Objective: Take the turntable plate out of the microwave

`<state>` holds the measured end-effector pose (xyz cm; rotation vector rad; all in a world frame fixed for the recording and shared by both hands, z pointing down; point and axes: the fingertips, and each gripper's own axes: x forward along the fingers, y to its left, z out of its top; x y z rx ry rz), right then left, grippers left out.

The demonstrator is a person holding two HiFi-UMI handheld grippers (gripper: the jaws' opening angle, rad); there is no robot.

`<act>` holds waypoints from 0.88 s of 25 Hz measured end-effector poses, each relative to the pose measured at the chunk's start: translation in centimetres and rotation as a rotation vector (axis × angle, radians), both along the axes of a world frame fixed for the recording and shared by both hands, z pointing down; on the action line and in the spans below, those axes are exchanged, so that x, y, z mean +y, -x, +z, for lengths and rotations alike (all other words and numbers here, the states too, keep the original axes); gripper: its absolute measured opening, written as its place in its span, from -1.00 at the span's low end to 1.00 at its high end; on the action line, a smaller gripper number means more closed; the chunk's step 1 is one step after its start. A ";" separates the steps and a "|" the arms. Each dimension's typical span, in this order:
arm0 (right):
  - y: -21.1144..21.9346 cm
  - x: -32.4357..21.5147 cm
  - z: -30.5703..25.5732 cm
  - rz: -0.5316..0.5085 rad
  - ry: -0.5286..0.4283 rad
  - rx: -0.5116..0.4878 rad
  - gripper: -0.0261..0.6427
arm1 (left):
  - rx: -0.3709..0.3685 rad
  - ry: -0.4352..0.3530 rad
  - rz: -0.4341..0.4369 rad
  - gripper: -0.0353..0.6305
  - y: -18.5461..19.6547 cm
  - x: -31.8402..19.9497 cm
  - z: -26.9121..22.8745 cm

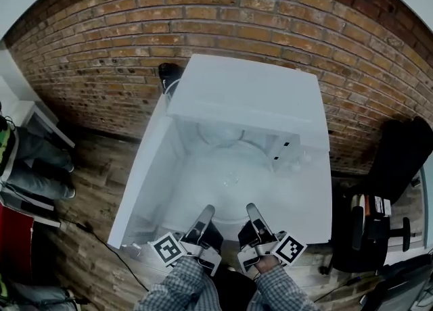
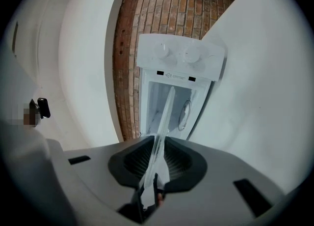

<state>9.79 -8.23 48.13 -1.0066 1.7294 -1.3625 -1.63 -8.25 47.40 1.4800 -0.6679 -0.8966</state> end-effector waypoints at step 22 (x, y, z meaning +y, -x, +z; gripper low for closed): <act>-1.4 10.6 -5.0 0.043 -0.077 -0.019 -0.73 | 0.007 -0.074 0.046 -0.76 -1.4 10.0 -5.4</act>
